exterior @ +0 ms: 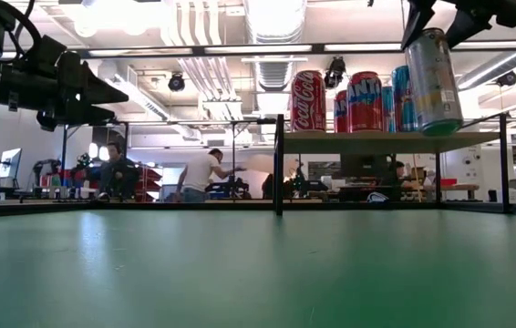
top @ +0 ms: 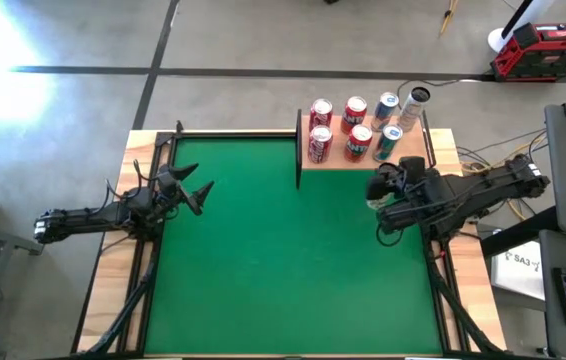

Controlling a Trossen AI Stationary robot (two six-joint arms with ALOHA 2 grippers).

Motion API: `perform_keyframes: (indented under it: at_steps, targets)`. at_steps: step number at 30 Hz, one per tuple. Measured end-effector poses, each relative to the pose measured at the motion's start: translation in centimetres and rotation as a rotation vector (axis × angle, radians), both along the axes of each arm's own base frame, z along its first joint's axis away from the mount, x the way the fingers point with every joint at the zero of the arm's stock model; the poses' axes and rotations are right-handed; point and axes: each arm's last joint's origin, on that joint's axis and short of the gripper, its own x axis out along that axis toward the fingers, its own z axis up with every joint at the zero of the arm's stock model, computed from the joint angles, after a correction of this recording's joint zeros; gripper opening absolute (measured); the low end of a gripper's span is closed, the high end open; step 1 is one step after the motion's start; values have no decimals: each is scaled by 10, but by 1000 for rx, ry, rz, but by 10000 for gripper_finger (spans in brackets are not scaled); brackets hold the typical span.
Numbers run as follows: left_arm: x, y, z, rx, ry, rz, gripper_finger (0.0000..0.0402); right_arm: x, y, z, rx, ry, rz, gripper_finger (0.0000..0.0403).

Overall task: Place canned beverage on shelf
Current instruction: Put the white yellow soda can on the shelf aligned with the other white yellow soda can

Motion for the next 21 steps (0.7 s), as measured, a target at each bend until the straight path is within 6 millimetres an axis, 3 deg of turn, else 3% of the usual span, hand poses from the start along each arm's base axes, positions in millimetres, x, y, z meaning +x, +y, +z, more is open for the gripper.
perform_keyframes:
  at_steps: [21]
  targets:
    - [0,0,0,0,0,0,386,-45,-31,24,-68,-22,-22,248]
